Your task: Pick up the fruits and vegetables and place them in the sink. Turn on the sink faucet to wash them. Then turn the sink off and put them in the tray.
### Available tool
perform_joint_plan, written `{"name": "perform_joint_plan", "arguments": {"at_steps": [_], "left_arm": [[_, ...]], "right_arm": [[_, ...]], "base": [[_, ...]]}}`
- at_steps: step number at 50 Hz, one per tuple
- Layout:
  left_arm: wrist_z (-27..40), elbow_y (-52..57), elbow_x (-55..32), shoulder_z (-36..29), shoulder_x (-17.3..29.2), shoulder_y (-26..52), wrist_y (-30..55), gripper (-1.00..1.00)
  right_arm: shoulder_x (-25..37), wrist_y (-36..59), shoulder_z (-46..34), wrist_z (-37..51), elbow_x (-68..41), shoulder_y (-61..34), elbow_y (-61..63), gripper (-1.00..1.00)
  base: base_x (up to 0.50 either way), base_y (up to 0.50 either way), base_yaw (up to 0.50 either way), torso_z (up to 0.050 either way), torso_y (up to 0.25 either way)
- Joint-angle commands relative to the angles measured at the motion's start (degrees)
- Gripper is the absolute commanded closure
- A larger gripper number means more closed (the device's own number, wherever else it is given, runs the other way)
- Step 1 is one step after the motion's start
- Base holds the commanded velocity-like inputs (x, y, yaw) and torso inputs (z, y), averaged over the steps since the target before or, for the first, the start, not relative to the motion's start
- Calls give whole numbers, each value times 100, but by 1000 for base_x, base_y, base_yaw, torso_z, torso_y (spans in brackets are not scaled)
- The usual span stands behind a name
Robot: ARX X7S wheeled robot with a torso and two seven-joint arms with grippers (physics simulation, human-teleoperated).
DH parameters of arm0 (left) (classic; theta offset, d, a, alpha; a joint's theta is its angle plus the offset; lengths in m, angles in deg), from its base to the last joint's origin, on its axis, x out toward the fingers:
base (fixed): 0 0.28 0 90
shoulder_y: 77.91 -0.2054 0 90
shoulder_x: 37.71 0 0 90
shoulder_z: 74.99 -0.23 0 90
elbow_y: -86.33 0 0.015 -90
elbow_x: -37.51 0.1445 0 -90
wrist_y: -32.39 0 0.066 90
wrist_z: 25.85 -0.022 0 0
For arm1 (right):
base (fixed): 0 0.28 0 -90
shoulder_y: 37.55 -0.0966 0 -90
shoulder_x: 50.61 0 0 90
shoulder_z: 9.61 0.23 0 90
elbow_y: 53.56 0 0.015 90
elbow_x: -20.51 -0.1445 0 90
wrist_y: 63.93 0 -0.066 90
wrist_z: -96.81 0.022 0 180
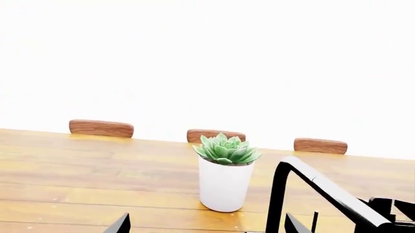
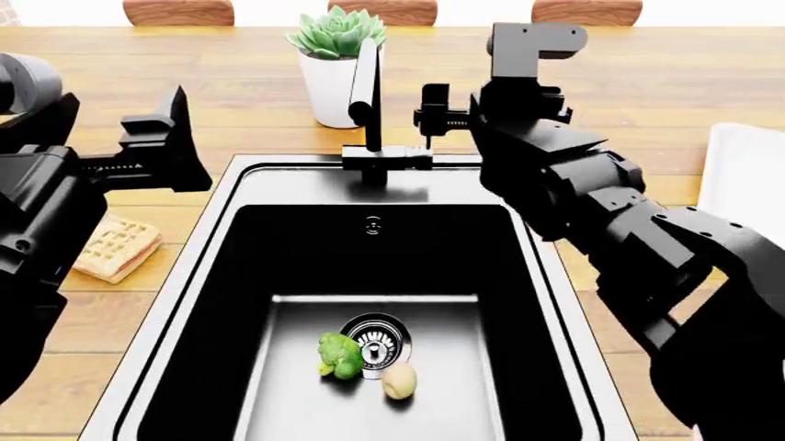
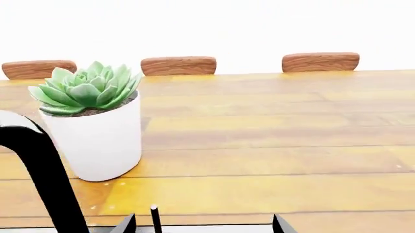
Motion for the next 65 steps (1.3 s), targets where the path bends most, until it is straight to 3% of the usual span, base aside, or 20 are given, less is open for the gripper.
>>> {"name": "perform_joint_plan", "arguments": {"at_steps": [1, 16, 65], "left_arm": [[-111, -44, 79, 13, 19, -98, -91, -100], [-71, 29, -151, 210, 150, -228, -125, -100], [-290, 46, 54, 426, 164, -519, -537, -100]], "right_arm": [[-973, -99, -316, -691, -134, -249, -1822, -100], [-974, -222, -1044, -478, -674, -297, -1635, -100], [-974, -289, -1110, -516, -839, -47, -1426, -100]], "base": [[0, 0, 0, 0, 0], [0, 0, 0, 0, 0], [79, 0, 0, 0, 0]]}}
